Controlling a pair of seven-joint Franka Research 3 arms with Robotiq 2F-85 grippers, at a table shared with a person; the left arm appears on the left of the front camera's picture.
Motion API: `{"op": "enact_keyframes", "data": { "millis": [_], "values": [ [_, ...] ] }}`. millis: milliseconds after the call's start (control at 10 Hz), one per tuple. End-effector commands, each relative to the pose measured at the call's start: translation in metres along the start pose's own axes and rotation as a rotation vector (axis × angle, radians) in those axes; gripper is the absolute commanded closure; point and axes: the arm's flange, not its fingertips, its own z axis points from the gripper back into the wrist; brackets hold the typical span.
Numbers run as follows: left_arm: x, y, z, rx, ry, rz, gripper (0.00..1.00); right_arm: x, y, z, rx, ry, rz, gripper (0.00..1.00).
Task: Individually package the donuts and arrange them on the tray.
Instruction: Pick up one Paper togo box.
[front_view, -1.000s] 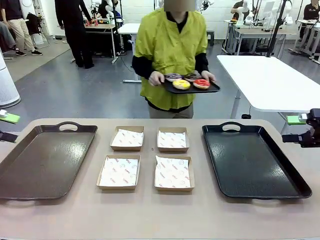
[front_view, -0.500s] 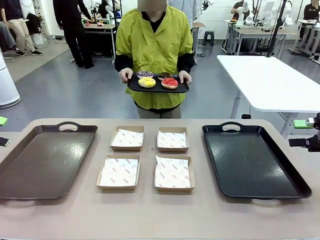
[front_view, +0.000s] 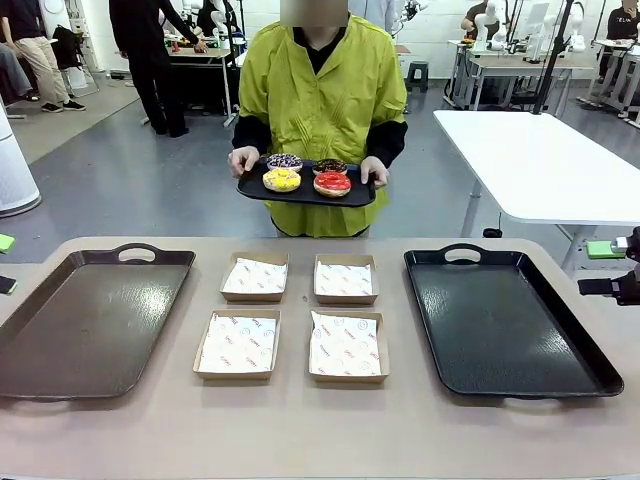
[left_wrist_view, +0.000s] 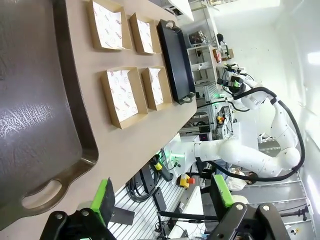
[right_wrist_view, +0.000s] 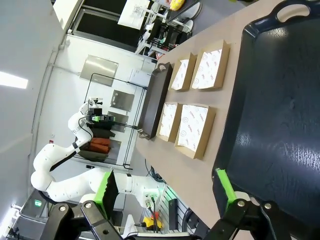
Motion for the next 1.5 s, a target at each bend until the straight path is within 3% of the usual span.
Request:
{"op": "enact_keyframes", "data": {
  "millis": [0, 1400],
  "values": [
    [-0.0002, 0.0012, 0.0017, -0.01, 0.001, -0.015, 0.0, 0.0, 0.0001, -0.0002, 0.01, -0.001, 0.003, 0.0],
    [-0.0002, 0.0012, 0.0017, -0.01, 0.001, -0.015, 0.0, 0.0, 0.0001, -0.0002, 0.01, -0.001, 0.003, 0.0]
  ]
}}
